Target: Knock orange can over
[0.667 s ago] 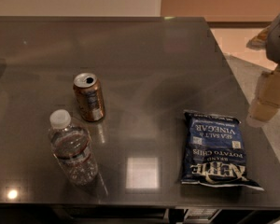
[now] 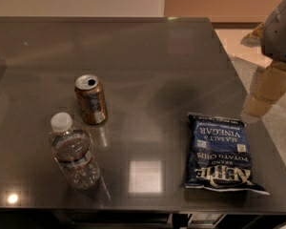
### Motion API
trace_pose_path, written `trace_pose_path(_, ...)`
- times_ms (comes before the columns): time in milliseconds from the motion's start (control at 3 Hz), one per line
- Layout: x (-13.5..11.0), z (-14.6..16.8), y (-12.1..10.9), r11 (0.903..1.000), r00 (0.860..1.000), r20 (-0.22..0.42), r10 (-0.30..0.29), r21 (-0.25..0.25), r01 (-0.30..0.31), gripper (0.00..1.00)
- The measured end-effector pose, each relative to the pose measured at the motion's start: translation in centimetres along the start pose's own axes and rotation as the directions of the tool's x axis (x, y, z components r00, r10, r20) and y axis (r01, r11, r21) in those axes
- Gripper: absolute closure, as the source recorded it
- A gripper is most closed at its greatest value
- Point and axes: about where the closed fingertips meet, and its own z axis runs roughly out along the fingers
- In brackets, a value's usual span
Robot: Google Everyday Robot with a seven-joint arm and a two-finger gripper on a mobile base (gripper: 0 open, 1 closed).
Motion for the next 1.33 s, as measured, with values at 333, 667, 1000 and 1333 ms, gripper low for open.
trace_pose_path(333, -3.3, 1.4, -1.1, 0.9991, 0.995, 0.097, -0.026, -0.032, 0.029, 0.0)
trace_pose_path(667, -7.2, 3.2, -1.6, 0.9967, 0.981, 0.193, -0.032, -0.068, 0.046, 0.0)
trace_pose_path(1000, -11.5, 4.7, -0.9, 0.9926, 0.957, 0.289, -0.041, -0.098, 0.072, 0.0)
trace_pose_path(1333, -15.8, 6.1, 0.3, 0.9883, 0.928, 0.368, -0.056, -0.112, 0.104, 0.0)
